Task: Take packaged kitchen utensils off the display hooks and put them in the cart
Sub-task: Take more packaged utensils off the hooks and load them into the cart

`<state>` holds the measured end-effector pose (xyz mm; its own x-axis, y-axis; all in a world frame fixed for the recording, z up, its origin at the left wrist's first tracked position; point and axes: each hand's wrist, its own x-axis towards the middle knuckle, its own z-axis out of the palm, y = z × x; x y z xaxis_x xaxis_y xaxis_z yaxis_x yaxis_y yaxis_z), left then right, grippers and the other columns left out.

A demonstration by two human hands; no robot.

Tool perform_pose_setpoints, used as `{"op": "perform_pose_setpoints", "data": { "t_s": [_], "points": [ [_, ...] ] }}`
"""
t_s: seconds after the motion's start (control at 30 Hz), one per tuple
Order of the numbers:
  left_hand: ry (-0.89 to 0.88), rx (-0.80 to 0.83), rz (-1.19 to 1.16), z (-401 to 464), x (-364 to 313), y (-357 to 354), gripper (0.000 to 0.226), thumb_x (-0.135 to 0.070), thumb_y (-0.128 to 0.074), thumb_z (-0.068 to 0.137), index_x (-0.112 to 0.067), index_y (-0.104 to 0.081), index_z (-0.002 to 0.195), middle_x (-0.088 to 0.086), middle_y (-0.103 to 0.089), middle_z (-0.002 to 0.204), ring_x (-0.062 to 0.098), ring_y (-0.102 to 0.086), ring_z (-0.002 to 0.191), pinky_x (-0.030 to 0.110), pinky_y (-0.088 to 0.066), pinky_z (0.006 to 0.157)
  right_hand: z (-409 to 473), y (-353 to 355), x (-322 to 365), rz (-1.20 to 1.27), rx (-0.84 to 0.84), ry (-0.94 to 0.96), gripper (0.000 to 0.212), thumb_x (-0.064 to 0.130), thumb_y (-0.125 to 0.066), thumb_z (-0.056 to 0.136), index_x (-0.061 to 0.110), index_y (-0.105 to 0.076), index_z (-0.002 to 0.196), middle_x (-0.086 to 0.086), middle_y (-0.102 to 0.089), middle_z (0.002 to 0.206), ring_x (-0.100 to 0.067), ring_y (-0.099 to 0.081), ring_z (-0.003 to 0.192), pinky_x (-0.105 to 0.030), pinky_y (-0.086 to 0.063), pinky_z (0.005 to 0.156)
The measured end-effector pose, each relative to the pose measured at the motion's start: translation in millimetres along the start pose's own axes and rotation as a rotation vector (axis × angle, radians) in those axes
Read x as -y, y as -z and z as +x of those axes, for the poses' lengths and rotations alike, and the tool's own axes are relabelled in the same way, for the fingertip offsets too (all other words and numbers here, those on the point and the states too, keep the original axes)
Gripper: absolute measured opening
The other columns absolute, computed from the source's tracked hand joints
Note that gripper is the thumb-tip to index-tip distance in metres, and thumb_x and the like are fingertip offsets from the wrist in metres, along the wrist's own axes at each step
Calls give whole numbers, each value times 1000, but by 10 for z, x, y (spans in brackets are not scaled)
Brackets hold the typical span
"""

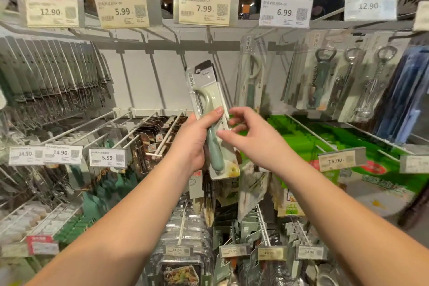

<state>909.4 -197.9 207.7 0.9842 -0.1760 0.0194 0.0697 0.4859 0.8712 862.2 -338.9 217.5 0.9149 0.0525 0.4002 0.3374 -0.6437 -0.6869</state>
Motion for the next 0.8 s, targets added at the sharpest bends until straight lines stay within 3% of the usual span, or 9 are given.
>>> {"op": "perform_pose_setpoints", "data": {
  "t_s": [0.07, 0.17, 0.37, 0.47, 0.53, 0.63, 0.8],
  "points": [
    [16, 10, 17, 2, 54, -43, 46, -15, -73, 89, -2, -56, 130, 16, -76, 94, 29, -75, 79, 38, -59, 61, 1, -24, -25, -69, 0, -18, 67, 48, -74, 83, 24, -48, 140, 13, -56, 114, -3, -56, 97, -22, -48, 84],
    [44, 26, -8, 11, 126, -72, 53, -24, -77, 86, -4, -57, 131, 19, -72, 113, 34, -74, 94, 43, -60, 73, 2, 3, -51, -113, -25, -41, 67, 49, -73, 85, 23, -47, 141, 10, -54, 117, -4, -53, 95, -23, -44, 82],
    [36, 51, 26, -35, 143, -161, 36, -22, -71, 92, -3, -63, 121, 12, -76, 88, 26, -75, 79, 35, -60, 63, -47, -9, -19, -104, 23, -22, 64, 46, -70, 88, 23, -45, 142, 8, -50, 126, -11, -57, 111, -32, -49, 98],
    [66, 107, 11, -87, 82, -167, 28, -30, -64, 96, -7, -70, 110, 11, -76, 90, 25, -75, 80, 41, -60, 71, -32, 40, -10, -45, 40, -34, 65, 39, -75, 85, 26, -45, 141, 11, -57, 125, -4, -61, 104, -28, -52, 92],
    [100, 138, -10, -84, 50, -130, 34, -35, -54, 100, -9, -77, 98, 13, -76, 96, 27, -74, 84, 45, -57, 81, -11, 70, -21, 6, 53, -43, 68, 35, -78, 83, 29, -43, 141, 16, -60, 119, 5, -61, 98, -22, -53, 85],
    [97, 137, 0, -84, 29, -122, 37, -30, -47, 102, -5, -72, 111, 14, -76, 105, 29, -74, 94, 46, -56, 84, 12, 72, -49, 71, 62, -63, 72, 29, -76, 85, 33, -36, 144, 21, -61, 113, 12, -62, 90, -19, -52, 80],
    [96, 46, 38, -113, 14, -187, 32, -29, -56, 100, -7, -68, 120, 11, -77, 98, 27, -76, 85, 39, -60, 69, 35, 15, 7, 42, 69, -75, 55, 26, -65, 85, 38, -41, 133, 11, -63, 120, -4, -64, 98, -27, -53, 82]
  ]
}}
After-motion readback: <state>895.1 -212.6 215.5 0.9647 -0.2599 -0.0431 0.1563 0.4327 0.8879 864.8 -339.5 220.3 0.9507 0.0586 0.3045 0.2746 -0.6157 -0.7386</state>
